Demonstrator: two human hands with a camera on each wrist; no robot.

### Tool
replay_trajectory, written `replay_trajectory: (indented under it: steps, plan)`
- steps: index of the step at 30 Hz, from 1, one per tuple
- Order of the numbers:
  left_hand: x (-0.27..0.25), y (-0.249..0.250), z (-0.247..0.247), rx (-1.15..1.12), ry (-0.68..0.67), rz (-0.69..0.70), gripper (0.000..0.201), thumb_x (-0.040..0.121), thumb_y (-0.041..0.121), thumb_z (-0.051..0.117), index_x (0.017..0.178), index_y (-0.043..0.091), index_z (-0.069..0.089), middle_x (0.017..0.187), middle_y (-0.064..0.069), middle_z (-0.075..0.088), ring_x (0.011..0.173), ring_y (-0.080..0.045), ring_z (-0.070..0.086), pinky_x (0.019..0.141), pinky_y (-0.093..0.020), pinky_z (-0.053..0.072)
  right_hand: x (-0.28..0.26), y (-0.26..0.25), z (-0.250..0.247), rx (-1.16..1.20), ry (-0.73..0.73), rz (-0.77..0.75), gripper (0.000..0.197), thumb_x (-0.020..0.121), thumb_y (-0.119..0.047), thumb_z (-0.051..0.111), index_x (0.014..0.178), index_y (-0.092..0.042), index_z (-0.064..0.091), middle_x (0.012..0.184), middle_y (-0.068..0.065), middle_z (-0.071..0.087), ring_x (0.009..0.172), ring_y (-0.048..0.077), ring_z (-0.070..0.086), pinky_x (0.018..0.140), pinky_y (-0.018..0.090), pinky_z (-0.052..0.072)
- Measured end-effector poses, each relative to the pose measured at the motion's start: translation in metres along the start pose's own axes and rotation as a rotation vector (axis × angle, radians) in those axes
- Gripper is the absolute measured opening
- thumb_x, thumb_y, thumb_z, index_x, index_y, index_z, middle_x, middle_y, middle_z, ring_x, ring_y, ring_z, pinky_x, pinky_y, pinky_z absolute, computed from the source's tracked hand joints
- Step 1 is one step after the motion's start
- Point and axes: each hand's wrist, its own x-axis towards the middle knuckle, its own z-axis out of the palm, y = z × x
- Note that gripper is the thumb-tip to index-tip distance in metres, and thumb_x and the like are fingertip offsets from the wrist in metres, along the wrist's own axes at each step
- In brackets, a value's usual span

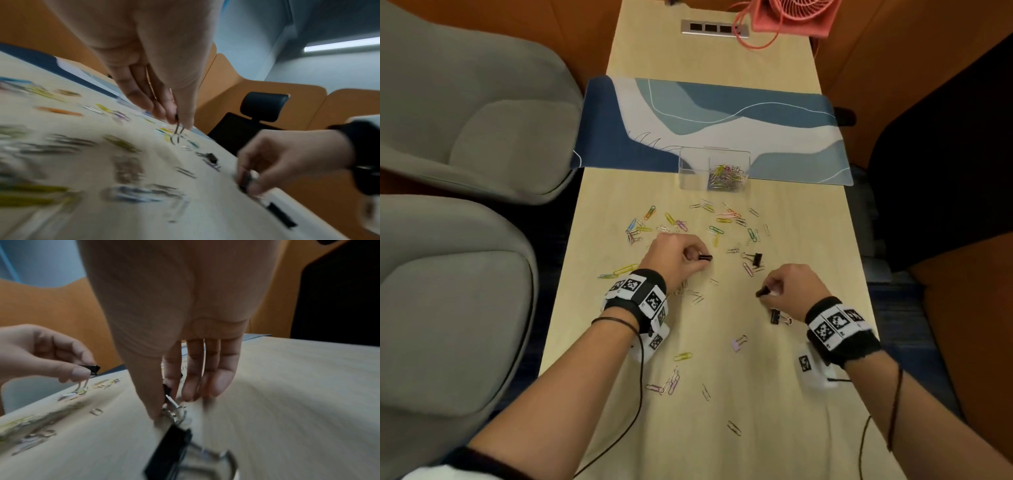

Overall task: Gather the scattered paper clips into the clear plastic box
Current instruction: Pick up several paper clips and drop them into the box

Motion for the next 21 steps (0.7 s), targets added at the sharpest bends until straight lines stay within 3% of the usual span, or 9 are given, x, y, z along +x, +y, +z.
replay_trajectory:
  steps: [3,6,9,12,15,21]
  plan:
    - [-0.004,0.019,0.020,-0.081,-0.130,0.035,0.012,0.073,0.027,0.084,0.082,0.024,0.077,0.066,0.009,0.067,0.061,-0.002,0.058,0.061,-0.014,0.047,0.016,0.002,-0.015,0.006,0.069,-0.051,0.018,0.073,-0.040,0.075,0.084,-0.025,0.072,0.079,-0.010,0.065,0.074,0.009,0.060,0.070,0.026,0.052]
    - [-0.011,0.030,0.046,-0.111,-0.235,0.042,0.015,0.073,0.033,0.084,0.083,0.024,0.078,0.068,0.008,0.070,0.063,-0.005,0.062,0.063,-0.020,0.051,0.034,-0.002,-0.022,0.063,0.209,-0.073,0.021,0.071,-0.041,0.076,0.085,-0.026,0.071,0.083,-0.008,0.064,0.076,0.011,0.060,0.071,0.026,0.051]
    - [-0.020,0.039,0.071,-0.122,-0.295,-0.007,0.018,0.073,0.036,0.084,0.085,0.024,0.077,0.070,0.008,0.070,0.064,-0.004,0.062,0.063,-0.018,0.050,0.047,-0.011,-0.016,0.016,0.185,-0.118,0.027,0.069,-0.034,0.080,0.093,-0.023,0.072,0.091,-0.004,0.065,0.084,0.014,0.059,0.075,0.027,0.050]
    - [-0.023,0.050,0.091,-0.143,-0.305,-0.048,0.017,0.074,0.032,0.083,0.087,0.023,0.077,0.071,0.009,0.068,0.062,-0.003,0.058,0.060,-0.011,0.044,0.054,-0.009,-0.013,-0.012,0.172,-0.136,0.022,0.072,-0.028,0.077,0.092,-0.020,0.075,0.091,-0.002,0.070,0.085,0.016,0.063,0.079,0.029,0.052]
    - [-0.021,0.063,0.106,-0.112,-0.299,-0.054,0.015,0.076,0.026,0.081,0.090,0.020,0.077,0.073,0.007,0.068,0.062,-0.004,0.056,0.060,-0.008,0.041,0.052,-0.005,-0.013,0.066,0.183,-0.125,0.021,0.070,-0.035,0.078,0.087,-0.024,0.075,0.081,-0.006,0.071,0.075,0.011,0.064,0.076,0.026,0.054]
    - [-0.024,0.071,0.107,-0.095,-0.243,-0.038,0.015,0.080,0.030,0.076,0.094,0.023,0.075,0.083,0.006,0.071,0.073,-0.008,0.063,0.071,-0.018,0.051,0.033,0.027,-0.029,0.149,0.174,0.033,0.019,0.067,-0.038,0.081,0.079,-0.027,0.071,0.072,-0.010,0.067,0.071,0.008,0.063,0.072,0.024,0.053]
